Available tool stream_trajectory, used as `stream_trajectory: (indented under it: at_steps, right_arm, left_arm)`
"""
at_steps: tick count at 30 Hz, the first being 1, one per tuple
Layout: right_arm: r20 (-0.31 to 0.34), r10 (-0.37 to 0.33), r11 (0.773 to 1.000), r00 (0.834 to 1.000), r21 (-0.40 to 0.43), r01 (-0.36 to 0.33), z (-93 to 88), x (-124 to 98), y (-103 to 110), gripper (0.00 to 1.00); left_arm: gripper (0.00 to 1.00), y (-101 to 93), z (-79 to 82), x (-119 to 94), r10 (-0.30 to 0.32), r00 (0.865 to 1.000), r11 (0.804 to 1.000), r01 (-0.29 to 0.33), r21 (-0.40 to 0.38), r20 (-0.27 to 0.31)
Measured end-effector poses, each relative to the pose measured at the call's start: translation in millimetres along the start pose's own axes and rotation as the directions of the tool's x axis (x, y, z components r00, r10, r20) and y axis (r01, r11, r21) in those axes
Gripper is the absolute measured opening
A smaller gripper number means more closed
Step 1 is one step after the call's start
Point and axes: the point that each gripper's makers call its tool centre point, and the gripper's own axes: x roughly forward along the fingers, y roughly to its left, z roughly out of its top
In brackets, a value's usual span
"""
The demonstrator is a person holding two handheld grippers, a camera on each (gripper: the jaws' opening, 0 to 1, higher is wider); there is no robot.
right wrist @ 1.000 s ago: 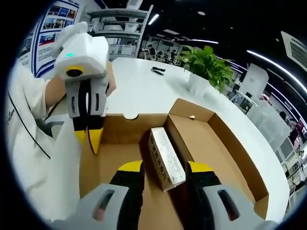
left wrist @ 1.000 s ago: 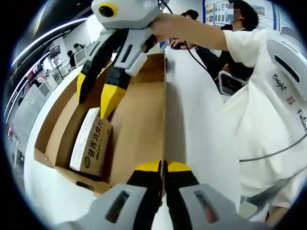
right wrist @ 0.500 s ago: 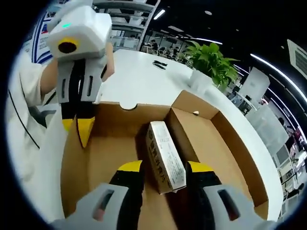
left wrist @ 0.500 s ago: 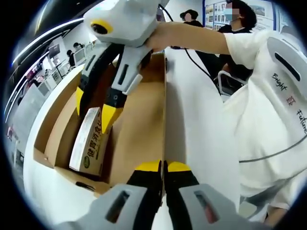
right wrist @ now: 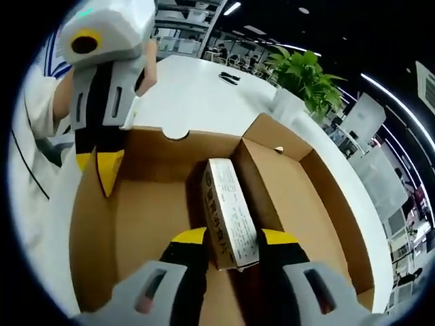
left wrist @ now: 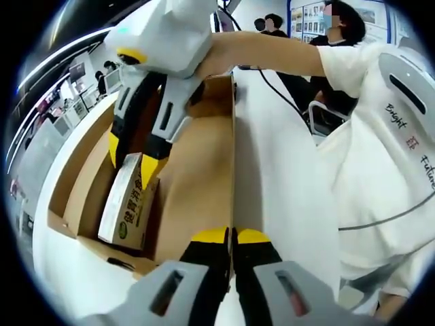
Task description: Operate the shoe box by opening the lid, removing the specified soft item, and placing it in the target area until the item is outside and the box remains undamaged.
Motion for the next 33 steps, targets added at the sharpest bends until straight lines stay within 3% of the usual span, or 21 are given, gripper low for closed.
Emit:
stream_trajectory:
  at_steps: [2,9,21,23,27,33]
  right_arm:
    - [-0.037,-0.018,1.000,0.999,-0.016,0.017,-1.7,-2.4,-1.3,0.21]
    - [-0.089,0.004,0.999,0.996,-0.037,-0.007,-4.5,-2.4,7.7,0.21]
    - [-0.154,0.093,0.996,0.984,0.003,-0.094,-16.8,-18.1,21.6,0.20]
    - [-0.159,0.109,0.994,0.981,0.002,-0.110,-18.3,-18.7,22.7,0.21]
    - [-0.120,0.121,0.993,0.985,0.023,-0.119,-9.0,-15.1,20.5,0.34]
    - [-0.134,0.124,0.992,0.983,0.010,-0.124,-4.8,-5.7,21.7,0.32]
  left_arm:
    - [0.01,0.0,0.0,-0.1,0.000,1.000,1.000,0.000,0.000,0.001]
    - [0.01,-0.7,-0.3,-0.1,0.000,1.000,1.000,0.000,0.000,0.000]
    - [0.01,-1.7,-1.0,-0.1,0.003,1.000,1.000,-0.003,0.002,0.002]
    - [0.01,-1.9,-1.2,-0.1,0.002,1.000,1.000,-0.002,0.003,0.000]
    - [0.01,-2.0,-1.3,0.0,0.000,1.000,1.000,0.000,0.003,0.000]
    - [0.01,-1.7,-1.2,-0.1,0.002,1.000,1.000,-0.002,0.003,0.002]
